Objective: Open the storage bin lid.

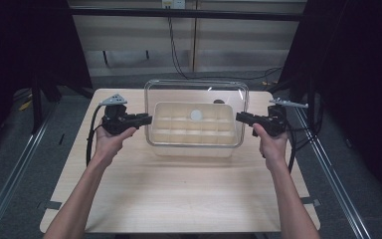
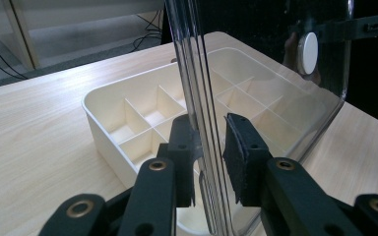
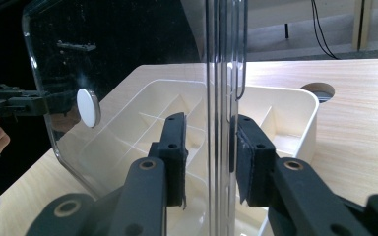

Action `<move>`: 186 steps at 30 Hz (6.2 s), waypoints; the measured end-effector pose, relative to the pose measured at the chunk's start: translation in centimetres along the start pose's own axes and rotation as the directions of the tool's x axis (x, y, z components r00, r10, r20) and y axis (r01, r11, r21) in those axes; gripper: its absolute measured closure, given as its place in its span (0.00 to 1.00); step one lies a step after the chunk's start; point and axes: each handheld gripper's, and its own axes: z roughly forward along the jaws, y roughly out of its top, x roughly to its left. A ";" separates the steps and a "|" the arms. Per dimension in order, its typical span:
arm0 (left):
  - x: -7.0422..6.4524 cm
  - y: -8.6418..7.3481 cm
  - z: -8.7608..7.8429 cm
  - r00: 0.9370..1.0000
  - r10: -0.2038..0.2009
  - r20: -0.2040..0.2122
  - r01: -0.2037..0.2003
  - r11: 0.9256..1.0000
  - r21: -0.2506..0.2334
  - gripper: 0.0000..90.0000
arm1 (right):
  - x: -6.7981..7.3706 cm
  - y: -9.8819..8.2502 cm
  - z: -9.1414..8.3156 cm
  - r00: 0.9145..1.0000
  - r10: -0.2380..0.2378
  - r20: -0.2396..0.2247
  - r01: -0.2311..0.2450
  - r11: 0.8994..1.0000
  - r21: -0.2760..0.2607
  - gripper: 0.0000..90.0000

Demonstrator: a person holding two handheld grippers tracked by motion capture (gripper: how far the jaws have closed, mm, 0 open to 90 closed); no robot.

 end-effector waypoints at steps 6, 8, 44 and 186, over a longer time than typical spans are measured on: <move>-0.2 -0.6 -0.5 1.000 -0.010 -0.003 0.010 1.000 -0.001 0.83 | 0.7 -0.3 -0.5 1.000 -0.015 -0.011 0.016 1.000 0.001 0.78; -0.3 -0.7 -0.6 1.000 -0.006 -0.010 0.006 1.000 0.011 0.83 | 0.8 -0.4 -0.5 1.000 -0.020 -0.014 0.020 1.000 0.002 0.78; -2.0 -4.3 -3.0 1.000 0.009 0.004 -0.009 0.999 0.046 0.84 | 3.0 -3.4 -2.4 0.995 -0.053 -0.085 0.056 0.998 0.025 0.81; -5.8 -14.8 -2.6 0.995 -0.055 0.080 0.024 0.935 0.355 0.64 | 4.0 -15.9 -2.1 0.997 0.025 0.072 -0.049 0.933 0.356 0.56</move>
